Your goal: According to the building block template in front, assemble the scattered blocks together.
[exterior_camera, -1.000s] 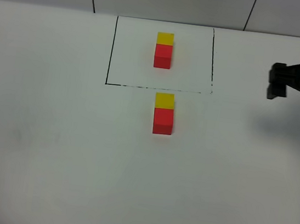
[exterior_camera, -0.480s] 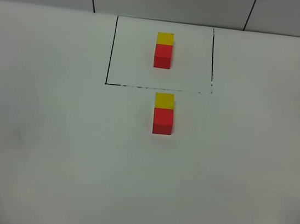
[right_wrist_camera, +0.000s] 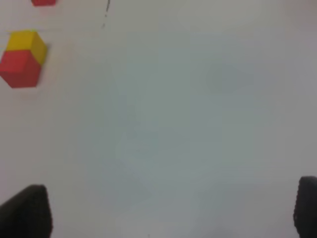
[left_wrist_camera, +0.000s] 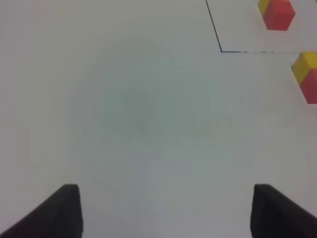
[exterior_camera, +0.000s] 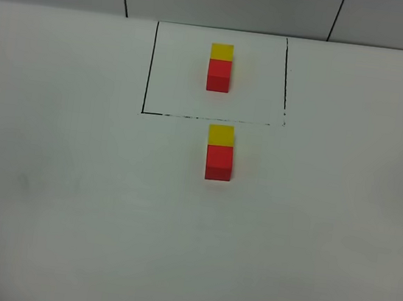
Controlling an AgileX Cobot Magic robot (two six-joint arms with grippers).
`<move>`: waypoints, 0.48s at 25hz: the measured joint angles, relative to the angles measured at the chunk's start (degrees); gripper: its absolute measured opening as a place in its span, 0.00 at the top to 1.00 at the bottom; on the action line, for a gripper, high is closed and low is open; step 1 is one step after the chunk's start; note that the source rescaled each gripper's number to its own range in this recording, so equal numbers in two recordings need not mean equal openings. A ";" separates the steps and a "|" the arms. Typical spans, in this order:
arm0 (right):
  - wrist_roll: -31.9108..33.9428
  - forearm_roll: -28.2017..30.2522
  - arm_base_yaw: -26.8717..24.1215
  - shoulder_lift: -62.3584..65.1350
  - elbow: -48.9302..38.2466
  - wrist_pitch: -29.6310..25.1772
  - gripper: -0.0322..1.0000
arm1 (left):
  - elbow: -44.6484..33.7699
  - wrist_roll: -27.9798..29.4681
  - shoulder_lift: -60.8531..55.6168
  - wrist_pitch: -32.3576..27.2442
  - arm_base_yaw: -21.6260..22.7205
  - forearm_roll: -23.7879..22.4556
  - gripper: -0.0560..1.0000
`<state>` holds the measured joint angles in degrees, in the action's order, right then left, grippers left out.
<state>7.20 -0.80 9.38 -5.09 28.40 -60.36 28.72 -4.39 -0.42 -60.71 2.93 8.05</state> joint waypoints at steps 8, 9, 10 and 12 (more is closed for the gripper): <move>-1.76 -1.42 0.50 5.33 -0.19 0.00 0.01 | 0.00 0.00 0.25 0.00 0.00 0.00 0.48; -1.88 -1.53 0.59 5.33 -0.19 0.00 0.02 | 0.00 0.00 0.30 0.00 0.00 0.00 0.48; -1.88 -1.54 0.59 5.33 -0.19 0.00 0.04 | 0.00 0.00 0.30 0.00 0.00 0.00 0.48; -1.92 -1.54 0.59 5.33 -0.21 0.00 0.09 | 0.00 0.00 0.30 0.00 0.00 0.00 0.48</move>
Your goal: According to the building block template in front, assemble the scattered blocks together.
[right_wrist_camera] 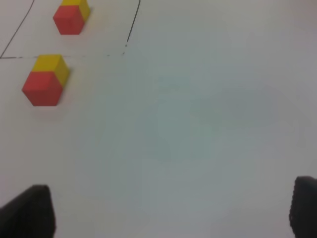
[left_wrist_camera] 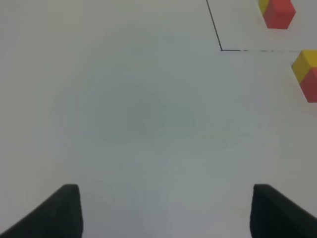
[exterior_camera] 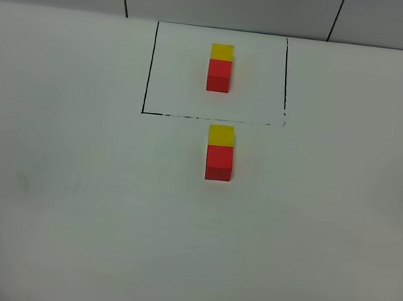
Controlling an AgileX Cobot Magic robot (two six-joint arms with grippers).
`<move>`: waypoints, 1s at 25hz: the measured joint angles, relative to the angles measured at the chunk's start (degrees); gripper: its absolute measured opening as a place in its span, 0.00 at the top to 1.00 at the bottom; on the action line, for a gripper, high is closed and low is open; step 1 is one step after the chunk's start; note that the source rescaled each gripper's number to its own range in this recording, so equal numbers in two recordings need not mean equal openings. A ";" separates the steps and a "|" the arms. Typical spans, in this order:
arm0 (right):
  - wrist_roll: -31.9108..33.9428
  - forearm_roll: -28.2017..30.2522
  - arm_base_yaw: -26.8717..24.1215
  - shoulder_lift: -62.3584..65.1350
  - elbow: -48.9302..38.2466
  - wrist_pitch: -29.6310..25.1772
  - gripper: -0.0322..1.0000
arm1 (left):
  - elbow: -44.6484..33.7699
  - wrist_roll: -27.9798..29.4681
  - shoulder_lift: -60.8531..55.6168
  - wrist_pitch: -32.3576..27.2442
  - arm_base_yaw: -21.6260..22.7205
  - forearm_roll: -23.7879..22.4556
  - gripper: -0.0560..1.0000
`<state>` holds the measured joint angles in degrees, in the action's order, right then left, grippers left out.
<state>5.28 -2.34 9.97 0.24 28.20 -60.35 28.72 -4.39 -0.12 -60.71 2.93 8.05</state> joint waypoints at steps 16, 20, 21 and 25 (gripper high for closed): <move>-0.02 0.00 -3.03 0.00 -0.05 0.00 0.29 | 0.00 0.00 0.00 0.00 0.00 0.00 0.48; -0.02 0.00 -3.03 0.00 -0.05 0.00 0.29 | 0.00 0.00 0.00 0.00 0.00 0.00 0.48; -0.02 0.00 -3.03 0.00 -0.05 0.00 0.29 | 0.00 0.00 0.00 0.00 0.00 0.00 0.48; -0.02 0.00 -3.03 0.00 -0.05 0.00 0.29 | 0.00 0.00 0.00 0.00 0.00 0.00 0.48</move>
